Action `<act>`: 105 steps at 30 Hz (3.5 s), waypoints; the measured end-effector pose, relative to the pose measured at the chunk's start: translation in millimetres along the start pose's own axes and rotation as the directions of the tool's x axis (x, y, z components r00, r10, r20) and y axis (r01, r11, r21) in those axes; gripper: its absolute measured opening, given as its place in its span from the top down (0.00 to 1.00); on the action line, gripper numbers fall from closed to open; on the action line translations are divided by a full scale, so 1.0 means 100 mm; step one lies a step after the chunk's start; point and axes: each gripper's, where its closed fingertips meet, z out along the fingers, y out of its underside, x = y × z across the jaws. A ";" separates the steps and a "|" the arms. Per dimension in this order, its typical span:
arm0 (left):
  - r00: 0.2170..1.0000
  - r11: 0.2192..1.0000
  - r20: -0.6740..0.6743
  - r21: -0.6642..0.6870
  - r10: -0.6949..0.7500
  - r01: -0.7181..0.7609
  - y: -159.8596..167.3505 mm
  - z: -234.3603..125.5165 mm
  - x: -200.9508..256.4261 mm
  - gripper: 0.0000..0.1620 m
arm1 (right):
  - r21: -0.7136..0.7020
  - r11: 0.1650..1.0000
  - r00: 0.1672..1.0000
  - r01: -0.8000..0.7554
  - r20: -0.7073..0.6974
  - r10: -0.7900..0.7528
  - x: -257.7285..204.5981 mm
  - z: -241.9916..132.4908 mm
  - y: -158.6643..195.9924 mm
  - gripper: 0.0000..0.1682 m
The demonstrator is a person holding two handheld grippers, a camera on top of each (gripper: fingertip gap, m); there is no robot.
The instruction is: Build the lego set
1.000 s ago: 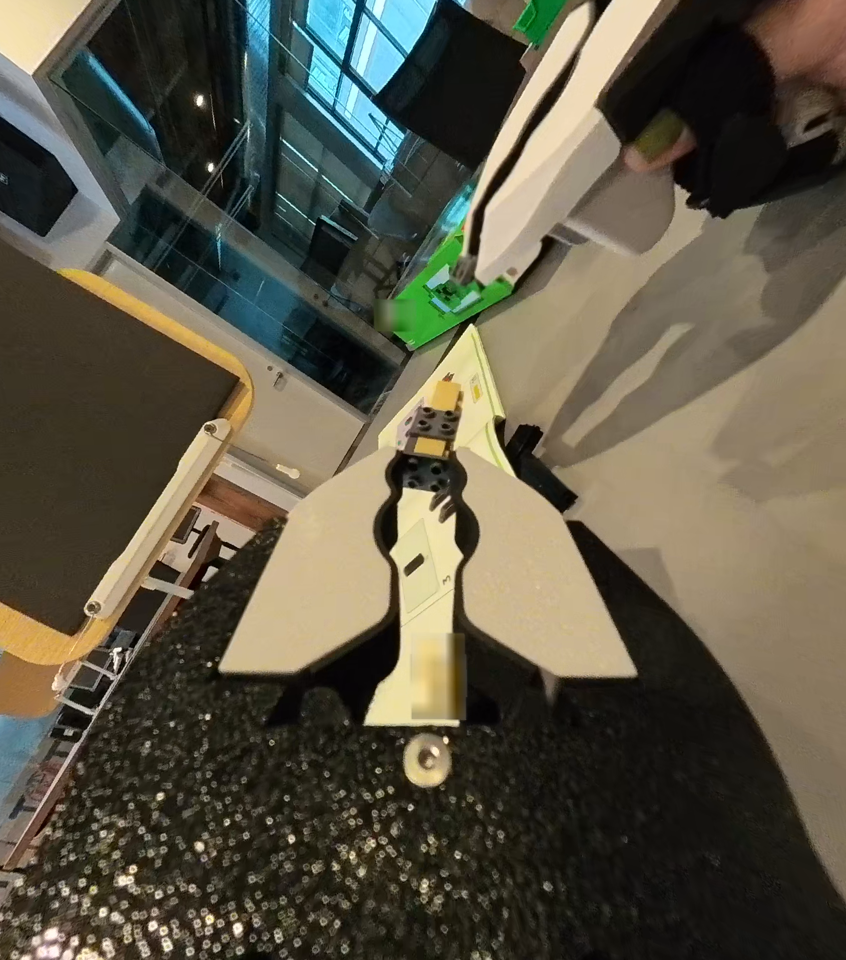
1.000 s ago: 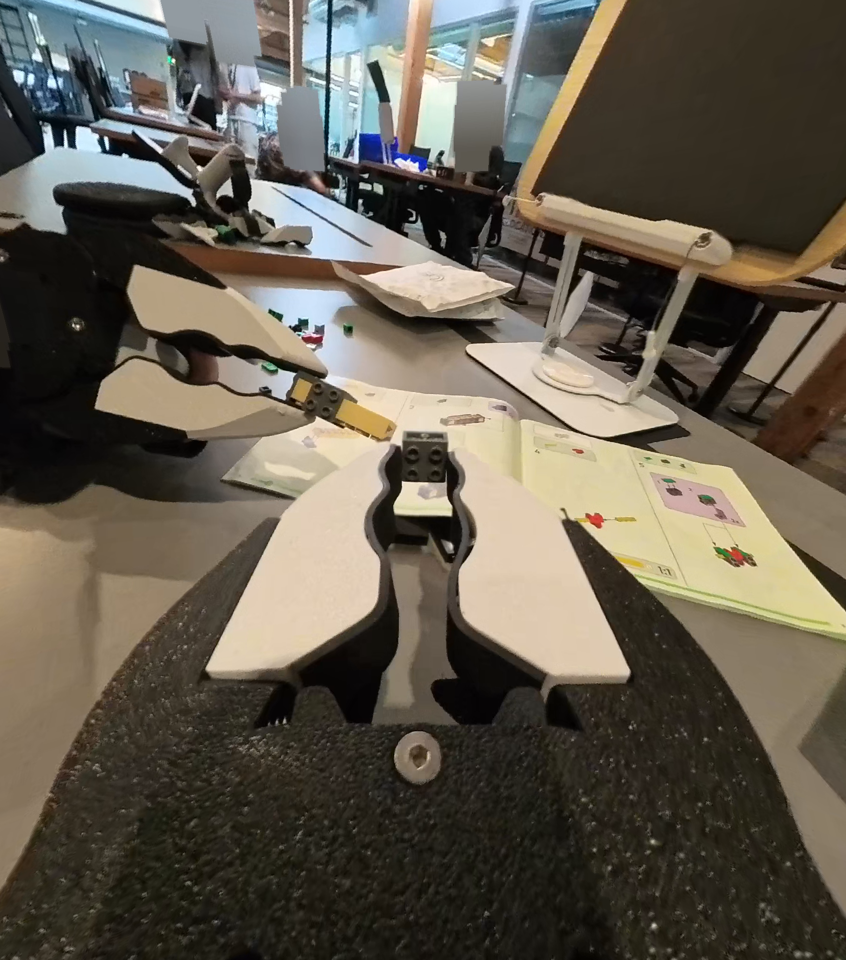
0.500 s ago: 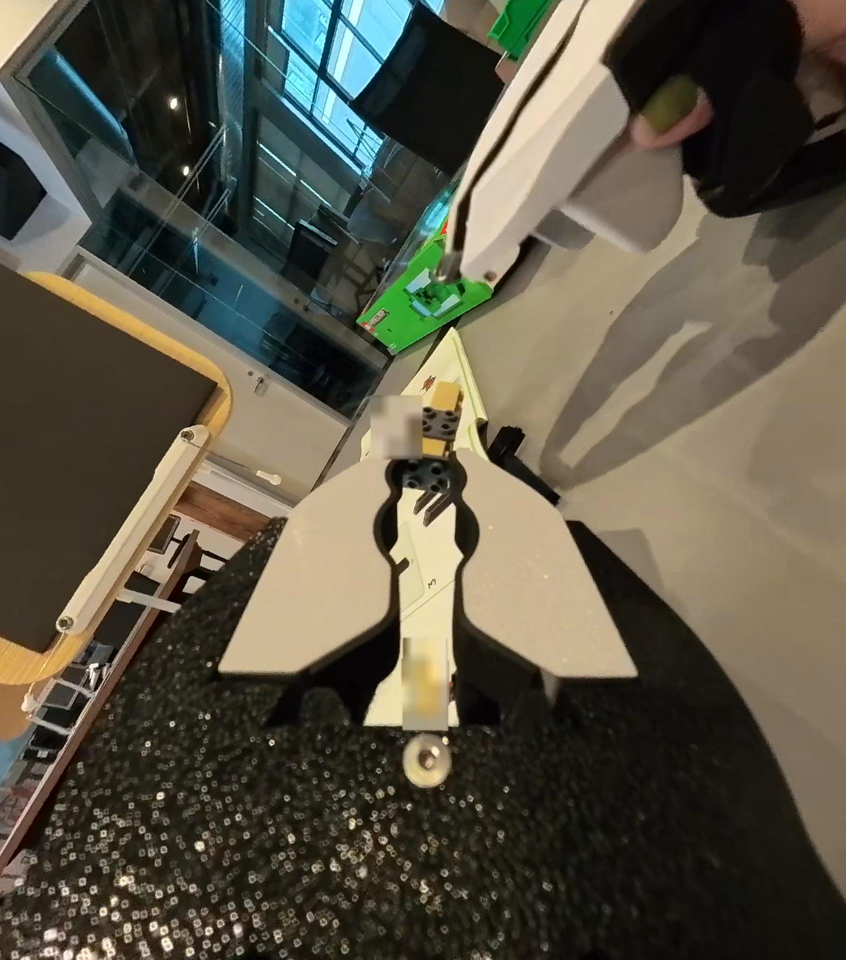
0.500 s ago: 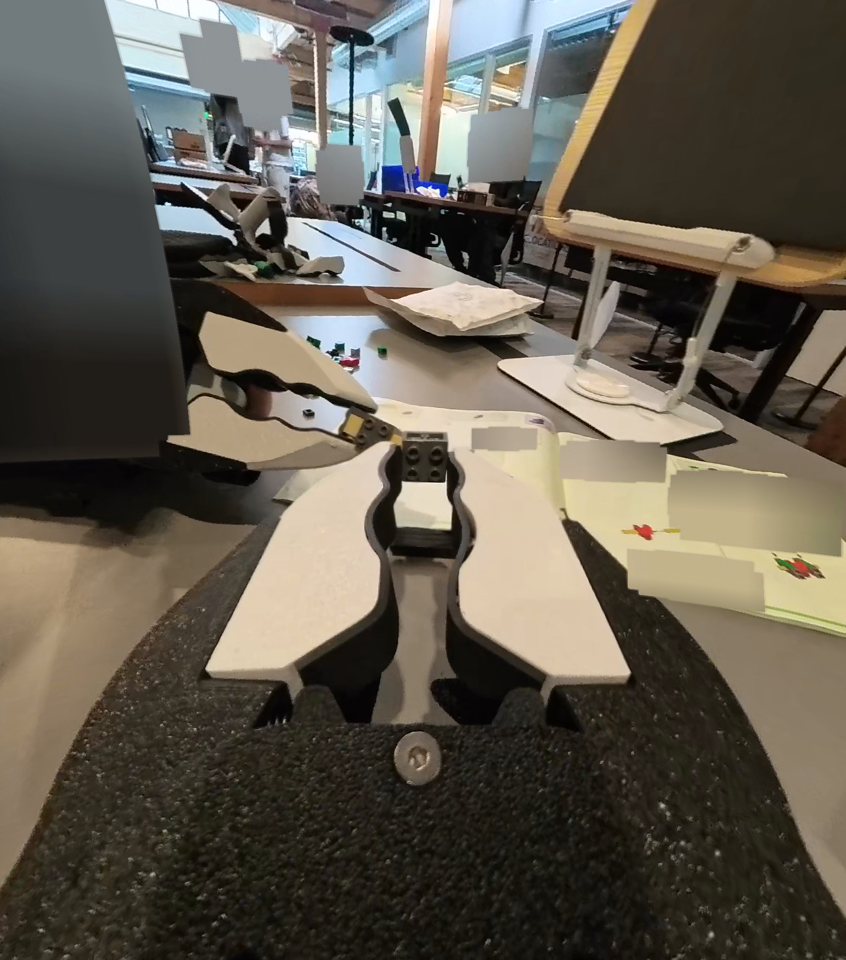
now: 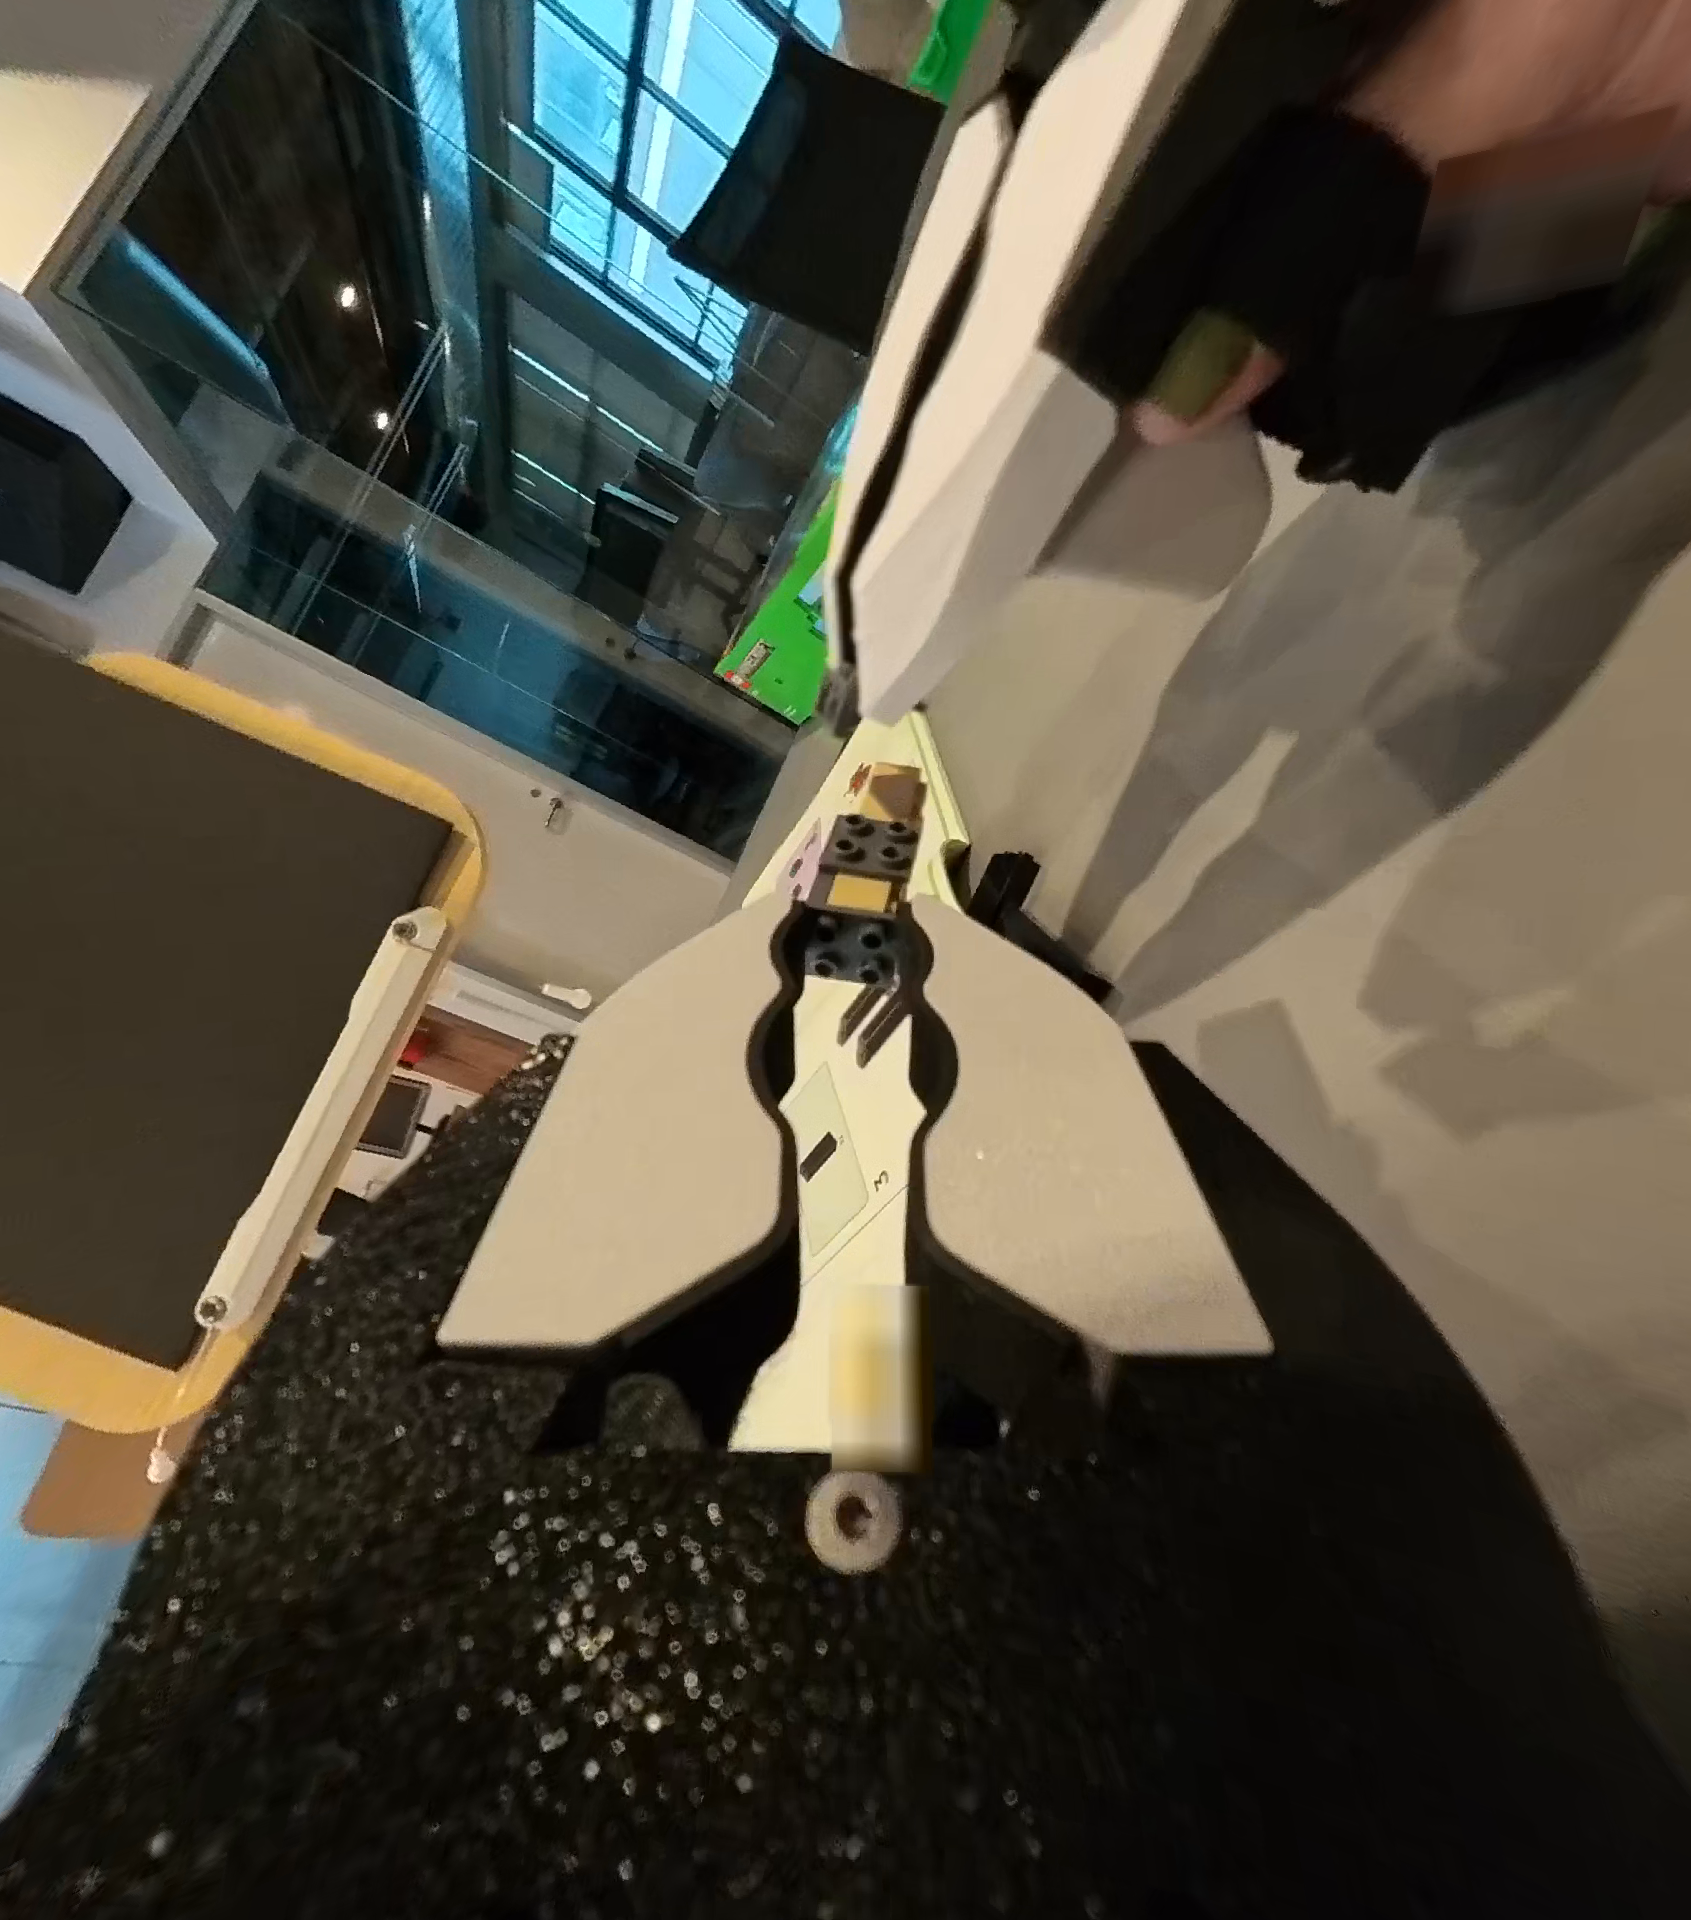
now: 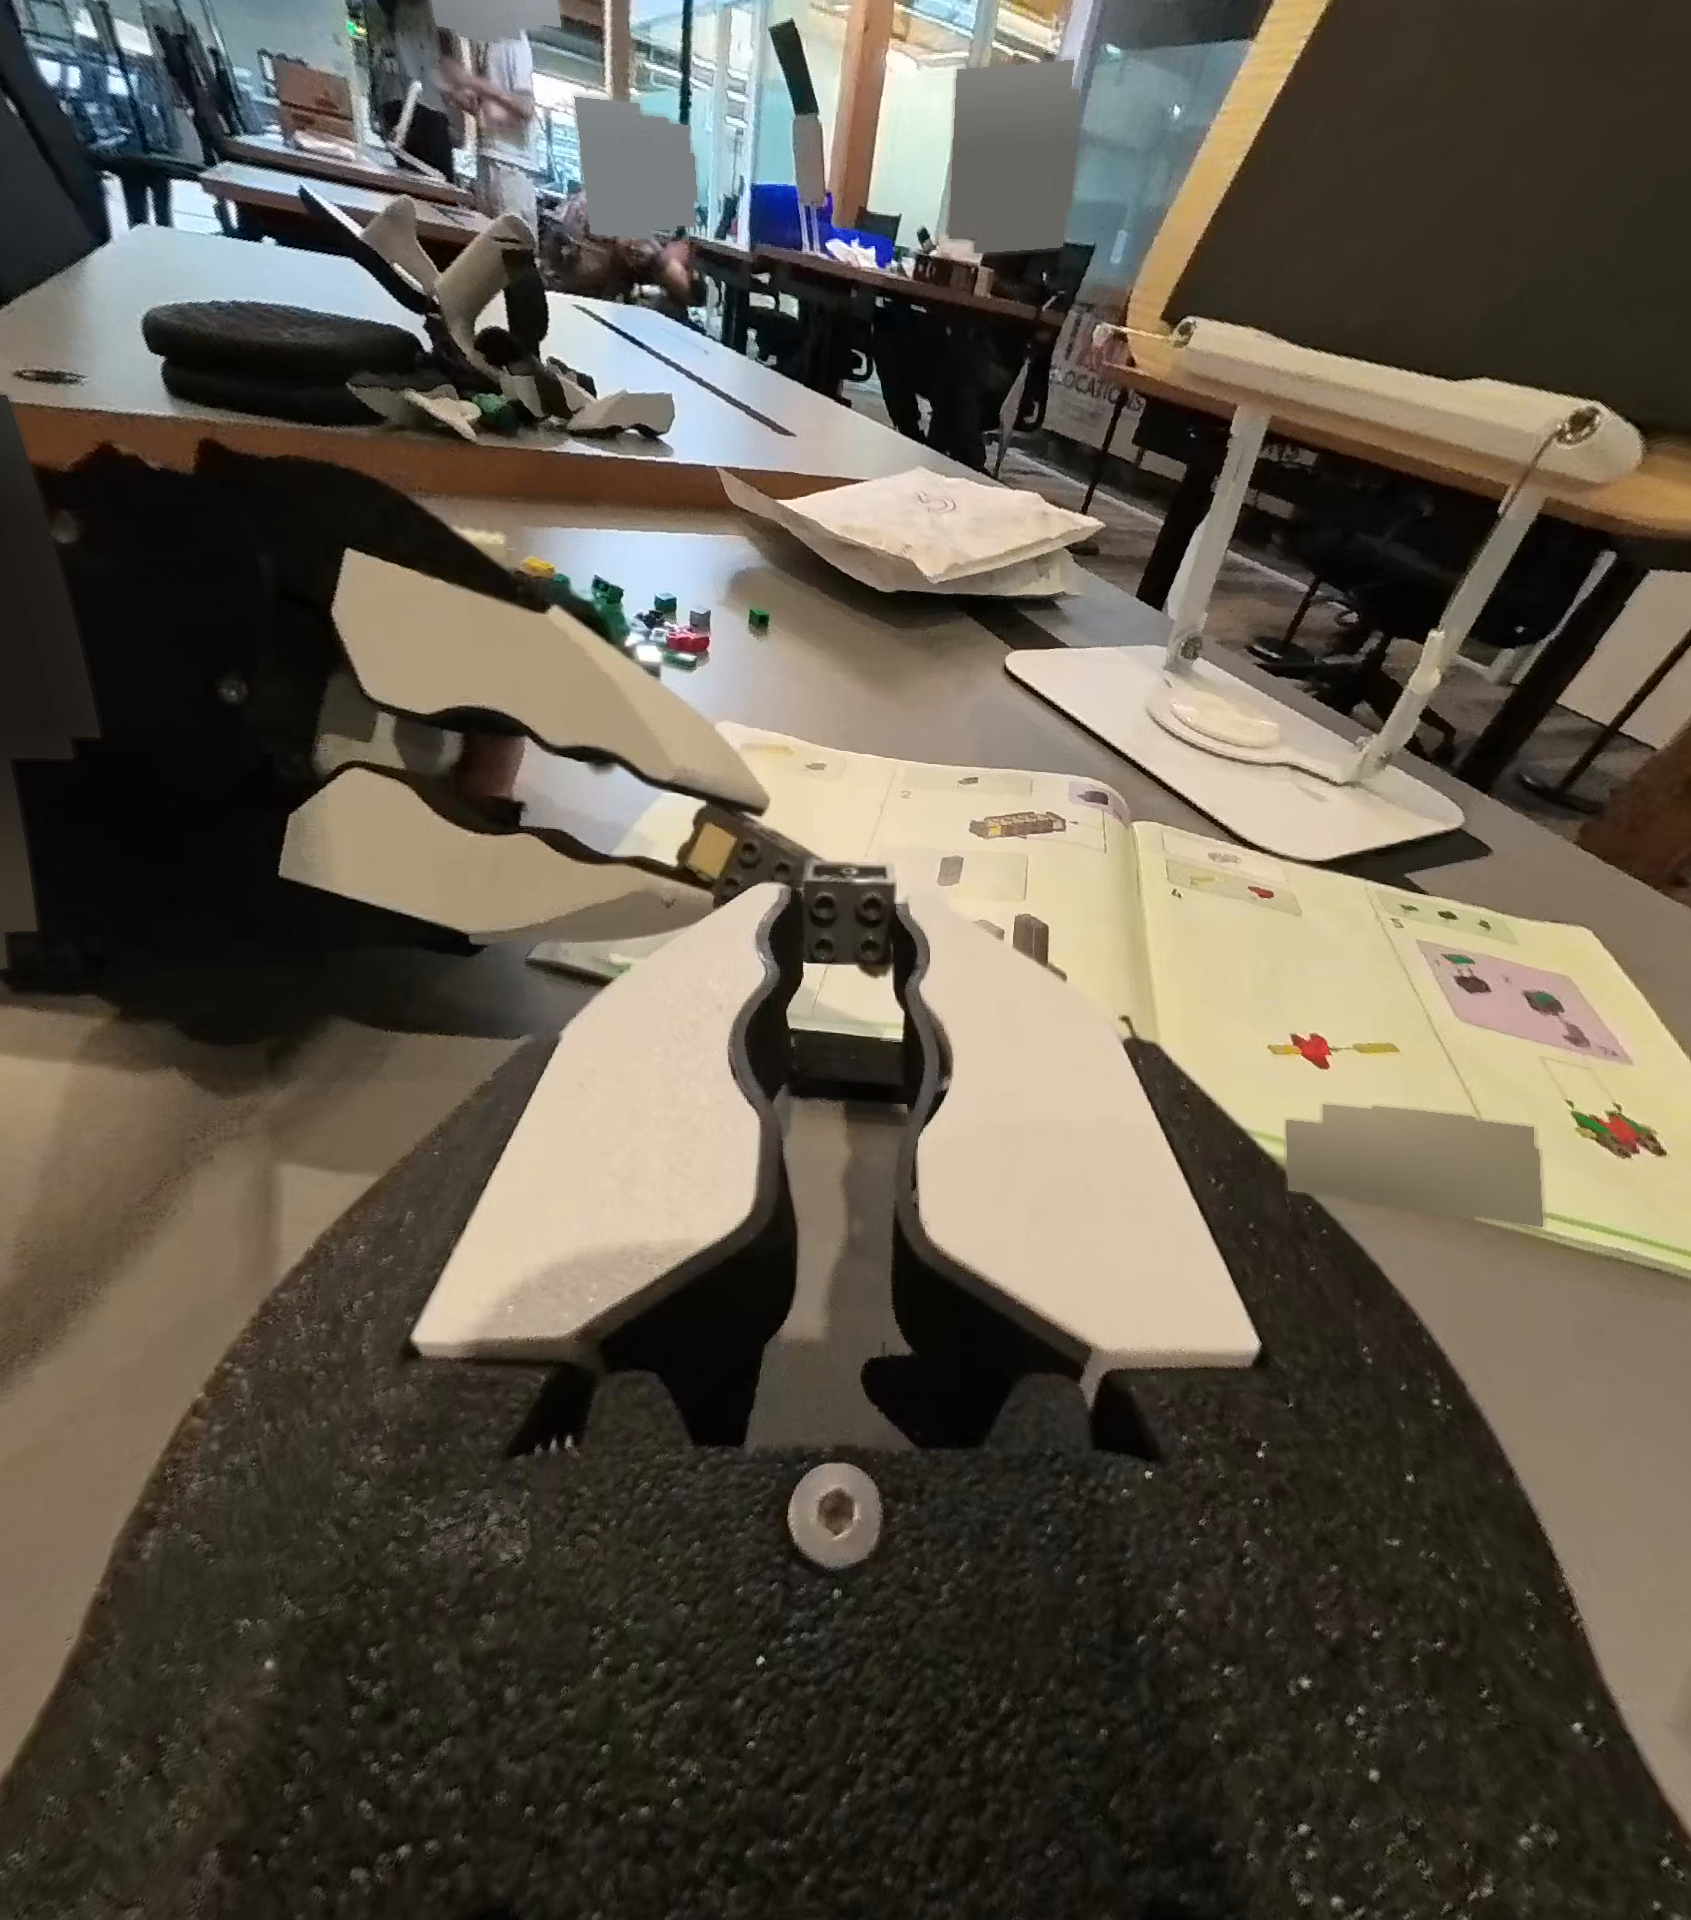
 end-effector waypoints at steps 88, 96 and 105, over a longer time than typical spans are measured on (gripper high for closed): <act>0.991 0.994 -0.103 -0.057 0.087 -0.093 -0.03 0.01 0.24 0.90 | -0.475 0.813 0.898 -0.336 0.100 0.429 0.14 -0.75 0.74 0.90; 0.991 0.994 -0.102 -0.054 0.091 -0.097 -0.03 0.01 0.24 0.90 | -0.554 0.819 0.974 -0.151 0.060 0.220 0.07 -0.64 0.82 0.89; 0.990 0.993 -0.105 -0.048 0.099 -0.104 -0.04 0.01 0.25 0.90 | -0.580 0.811 0.987 -0.077 0.073 0.145 0.04 -0.61 0.88 0.96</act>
